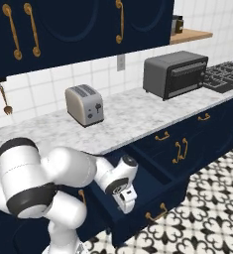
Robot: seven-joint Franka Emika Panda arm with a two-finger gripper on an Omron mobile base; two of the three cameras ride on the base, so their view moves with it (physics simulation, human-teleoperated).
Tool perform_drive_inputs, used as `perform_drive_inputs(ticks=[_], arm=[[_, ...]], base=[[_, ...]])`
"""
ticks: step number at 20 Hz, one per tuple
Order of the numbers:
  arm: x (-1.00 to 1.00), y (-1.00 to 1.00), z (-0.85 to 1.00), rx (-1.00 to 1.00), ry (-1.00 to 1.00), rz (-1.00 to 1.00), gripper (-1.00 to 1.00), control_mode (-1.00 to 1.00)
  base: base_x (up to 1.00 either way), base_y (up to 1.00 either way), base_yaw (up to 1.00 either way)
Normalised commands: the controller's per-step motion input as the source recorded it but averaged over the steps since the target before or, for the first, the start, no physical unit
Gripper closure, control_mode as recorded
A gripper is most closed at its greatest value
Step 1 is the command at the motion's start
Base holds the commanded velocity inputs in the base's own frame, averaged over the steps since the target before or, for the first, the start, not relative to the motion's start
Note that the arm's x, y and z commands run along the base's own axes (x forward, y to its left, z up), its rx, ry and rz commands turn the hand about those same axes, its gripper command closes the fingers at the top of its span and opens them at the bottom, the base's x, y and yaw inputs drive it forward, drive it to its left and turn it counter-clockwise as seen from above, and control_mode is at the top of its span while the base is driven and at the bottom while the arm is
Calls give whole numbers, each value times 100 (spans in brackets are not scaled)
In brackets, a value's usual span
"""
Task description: Take a straw from the drawer in front and place it inside the glass cup on the dining counter.
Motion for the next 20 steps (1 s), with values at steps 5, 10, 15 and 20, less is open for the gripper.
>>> perform_drive_inputs(ticks=[5,10,15,20], arm=[[-55,-15,-32,0,1,0,-100,-100],[-3,0,-7,-1,2,0,-100,-100],[1,5,20,0,0,20,-100,-100],[0,14,83,0,5,20,-100,-100]], base=[[0,0,0],[0,0,0],[0,0,0],[0,0,0]])
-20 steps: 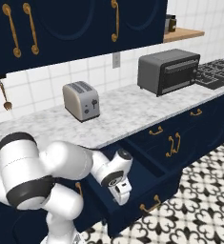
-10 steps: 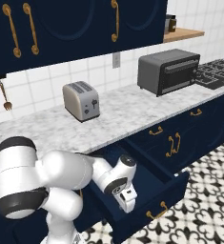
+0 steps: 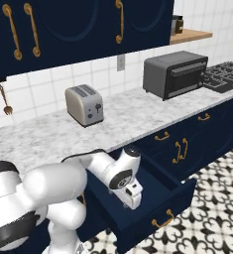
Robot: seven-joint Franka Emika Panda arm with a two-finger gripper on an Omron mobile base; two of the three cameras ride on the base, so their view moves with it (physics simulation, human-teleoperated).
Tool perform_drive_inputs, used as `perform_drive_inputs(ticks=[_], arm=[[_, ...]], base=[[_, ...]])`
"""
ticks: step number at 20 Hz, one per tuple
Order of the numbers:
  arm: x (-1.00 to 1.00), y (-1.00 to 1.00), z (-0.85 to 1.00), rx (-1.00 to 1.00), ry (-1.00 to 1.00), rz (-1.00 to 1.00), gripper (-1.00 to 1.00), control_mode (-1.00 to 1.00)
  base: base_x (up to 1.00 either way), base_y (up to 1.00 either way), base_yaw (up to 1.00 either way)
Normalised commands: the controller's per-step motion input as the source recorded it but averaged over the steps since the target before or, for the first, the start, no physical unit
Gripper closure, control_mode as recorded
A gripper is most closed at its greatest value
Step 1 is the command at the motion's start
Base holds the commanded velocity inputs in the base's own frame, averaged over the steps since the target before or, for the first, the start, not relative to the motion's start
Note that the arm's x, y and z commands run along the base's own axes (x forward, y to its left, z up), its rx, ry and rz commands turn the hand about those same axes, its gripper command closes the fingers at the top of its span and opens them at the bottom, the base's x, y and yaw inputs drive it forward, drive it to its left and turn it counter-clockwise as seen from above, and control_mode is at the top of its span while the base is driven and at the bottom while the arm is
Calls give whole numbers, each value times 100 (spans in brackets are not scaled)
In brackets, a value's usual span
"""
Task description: Take a straw from the drawer in front and place it inside the glass cup on the dining counter.
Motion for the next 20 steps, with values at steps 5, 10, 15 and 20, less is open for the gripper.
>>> perform_drive_inputs(ticks=[5,10,15,20], arm=[[44,21,13,0,15,13,-100,-100],[49,3,-10,-1,13,29,-100,-100],[3,-10,-8,-5,3,13,-100,-100],[4,-2,-20,2,-6,12,-100,-100]], base=[[0,0,0],[0,0,0],[0,0,0],[0,0,0]])
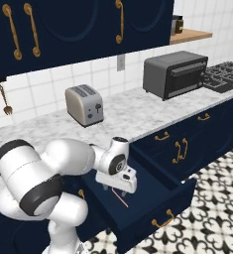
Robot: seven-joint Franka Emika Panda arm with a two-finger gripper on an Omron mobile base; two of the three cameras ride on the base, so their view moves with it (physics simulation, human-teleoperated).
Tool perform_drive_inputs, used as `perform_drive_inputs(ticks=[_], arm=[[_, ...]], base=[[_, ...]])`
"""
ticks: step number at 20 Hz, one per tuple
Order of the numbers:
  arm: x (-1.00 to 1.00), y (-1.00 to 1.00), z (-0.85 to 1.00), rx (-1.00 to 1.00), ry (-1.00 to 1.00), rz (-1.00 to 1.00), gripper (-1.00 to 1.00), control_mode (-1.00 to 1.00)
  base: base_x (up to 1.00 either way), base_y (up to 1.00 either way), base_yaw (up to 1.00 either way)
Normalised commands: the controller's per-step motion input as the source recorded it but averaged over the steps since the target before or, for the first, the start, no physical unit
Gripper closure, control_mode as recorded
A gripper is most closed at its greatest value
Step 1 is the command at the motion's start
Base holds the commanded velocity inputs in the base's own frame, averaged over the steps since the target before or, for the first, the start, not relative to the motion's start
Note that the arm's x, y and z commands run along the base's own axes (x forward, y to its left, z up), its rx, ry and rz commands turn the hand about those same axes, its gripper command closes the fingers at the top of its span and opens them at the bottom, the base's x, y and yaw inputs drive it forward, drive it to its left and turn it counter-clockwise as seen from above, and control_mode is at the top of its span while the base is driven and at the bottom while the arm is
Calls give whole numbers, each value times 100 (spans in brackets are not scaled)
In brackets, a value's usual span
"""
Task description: Take a straw from the drawer in front and place it inside the glass cup on the dining counter.
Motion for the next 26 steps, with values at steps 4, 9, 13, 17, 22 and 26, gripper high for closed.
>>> perform_drive_inputs(ticks=[4,9,13,17,22,26], arm=[[5,0,-18,8,-6,20,-100,-100],[5,0,-19,1,0,20,-100,-100],[1,0,-26,0,-2,4,-100,-100],[0,0,-26,1,-5,0,-100,-100],[13,0,-10,4,-1,1,-100,-100],[28,0,0,3,0,4,-100,-100]], base=[[0,0,0],[0,0,0],[0,0,0],[0,0,0],[0,0,0],[0,0,0]])
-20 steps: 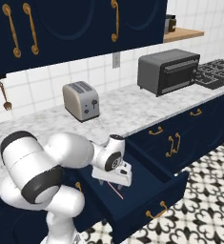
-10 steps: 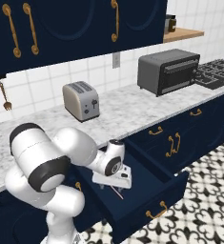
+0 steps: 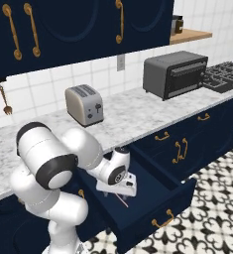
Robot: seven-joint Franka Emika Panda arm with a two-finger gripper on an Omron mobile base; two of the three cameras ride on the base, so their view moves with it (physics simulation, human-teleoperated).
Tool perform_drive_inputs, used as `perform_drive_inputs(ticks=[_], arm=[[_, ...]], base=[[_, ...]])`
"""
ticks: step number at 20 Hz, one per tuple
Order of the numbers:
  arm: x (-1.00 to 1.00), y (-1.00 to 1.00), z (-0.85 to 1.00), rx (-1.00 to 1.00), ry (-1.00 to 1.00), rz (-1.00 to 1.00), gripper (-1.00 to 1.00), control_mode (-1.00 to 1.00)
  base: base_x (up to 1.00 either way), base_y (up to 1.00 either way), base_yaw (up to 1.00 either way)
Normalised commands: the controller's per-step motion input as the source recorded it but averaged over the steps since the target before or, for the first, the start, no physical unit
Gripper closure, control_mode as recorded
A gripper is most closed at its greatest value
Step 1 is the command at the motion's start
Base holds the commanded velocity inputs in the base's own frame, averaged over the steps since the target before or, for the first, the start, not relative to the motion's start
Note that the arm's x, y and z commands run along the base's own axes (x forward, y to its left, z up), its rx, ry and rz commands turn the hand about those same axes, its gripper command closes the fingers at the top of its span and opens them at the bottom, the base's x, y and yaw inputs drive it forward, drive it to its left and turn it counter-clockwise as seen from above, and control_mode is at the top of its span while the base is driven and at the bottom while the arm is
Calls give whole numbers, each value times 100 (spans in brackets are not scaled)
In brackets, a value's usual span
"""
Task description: Take a straw from the drawer in front and place it inside the glass cup on the dining counter.
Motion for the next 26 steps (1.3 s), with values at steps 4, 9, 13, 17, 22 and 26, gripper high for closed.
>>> perform_drive_inputs(ticks=[4,9,13,17,22,26], arm=[[23,0,0,2,-1,1,-100,-100],[15,0,-13,1,-9,0,-100,-100],[9,0,-20,0,-9,1,-100,-100],[8,0,-19,0,-3,1,-100,-100],[13,0,-13,0,0,0,-100,-100],[19,0,-5,0,0,0,-100,-100]], base=[[0,0,0],[0,0,0],[0,0,0],[0,0,0],[0,0,0],[0,0,0]])
